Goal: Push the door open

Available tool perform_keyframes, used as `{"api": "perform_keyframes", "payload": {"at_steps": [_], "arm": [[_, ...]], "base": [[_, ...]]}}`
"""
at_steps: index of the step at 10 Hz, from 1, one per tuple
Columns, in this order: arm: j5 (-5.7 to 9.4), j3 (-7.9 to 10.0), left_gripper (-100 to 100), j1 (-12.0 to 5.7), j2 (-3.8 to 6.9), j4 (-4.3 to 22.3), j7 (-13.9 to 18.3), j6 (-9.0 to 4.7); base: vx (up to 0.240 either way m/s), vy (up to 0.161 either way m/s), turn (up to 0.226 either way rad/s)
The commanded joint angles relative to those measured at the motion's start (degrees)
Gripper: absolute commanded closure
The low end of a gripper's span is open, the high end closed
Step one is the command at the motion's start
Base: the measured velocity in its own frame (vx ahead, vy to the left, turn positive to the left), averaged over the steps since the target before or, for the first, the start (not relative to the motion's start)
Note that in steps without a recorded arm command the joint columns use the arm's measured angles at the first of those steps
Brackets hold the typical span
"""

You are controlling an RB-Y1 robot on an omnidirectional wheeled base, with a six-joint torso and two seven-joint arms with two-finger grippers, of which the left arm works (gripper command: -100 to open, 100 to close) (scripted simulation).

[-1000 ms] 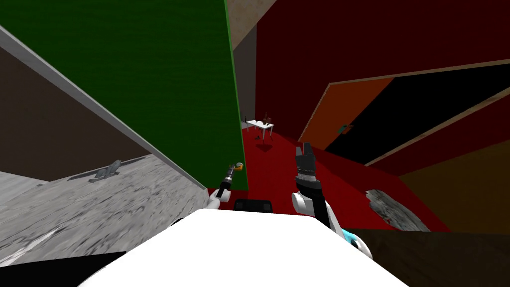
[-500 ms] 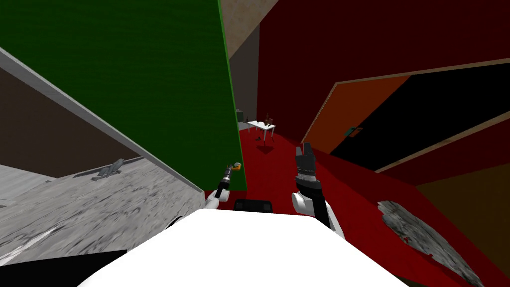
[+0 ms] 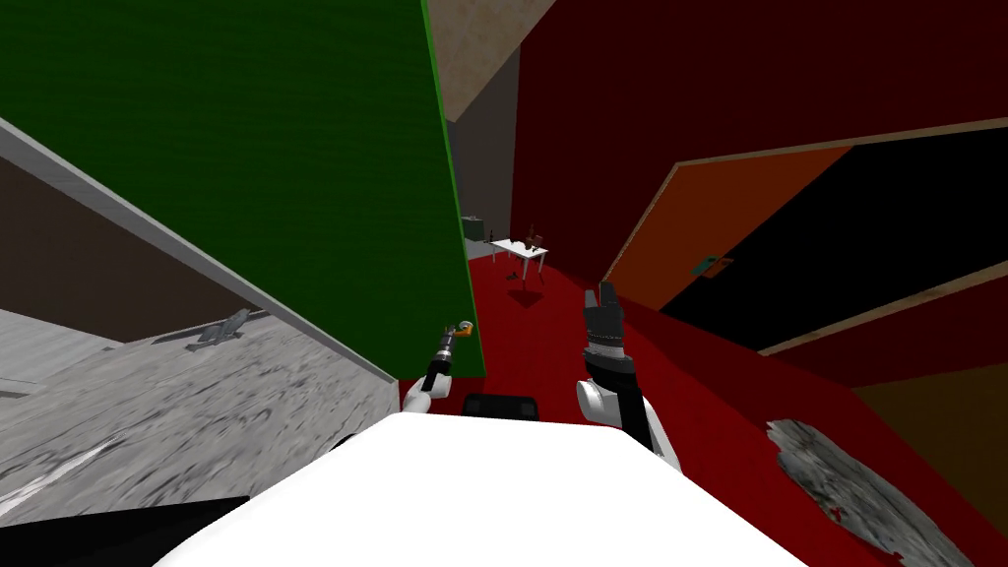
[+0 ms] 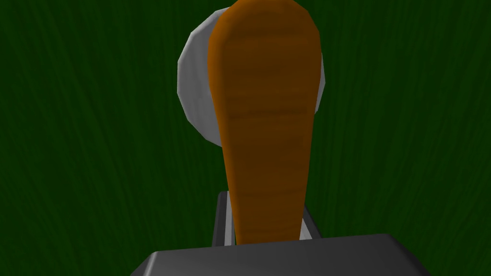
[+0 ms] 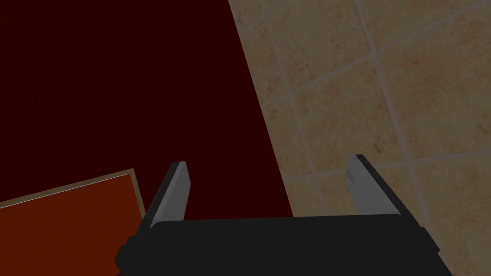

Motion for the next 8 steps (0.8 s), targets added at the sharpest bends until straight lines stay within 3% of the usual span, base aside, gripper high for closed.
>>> {"api": "perform_keyframes", "payload": {"at_steps": [1, 5, 8], "arm": [[0.48, 0.88, 100, -0.56, 0.07, 0.1, -0.3, -0.37], [1.41, 2.63, 100, -0.60, -0.27, 0.4, -1.1, -0.40], [2.40, 4.48, 100, -0.28, 0.62, 0.7, -1.7, -0.53]], "base": [[0.162, -0.098, 0.054], [0.166, -0.101, 0.058], [0.147, -0.052, 0.062]]}}
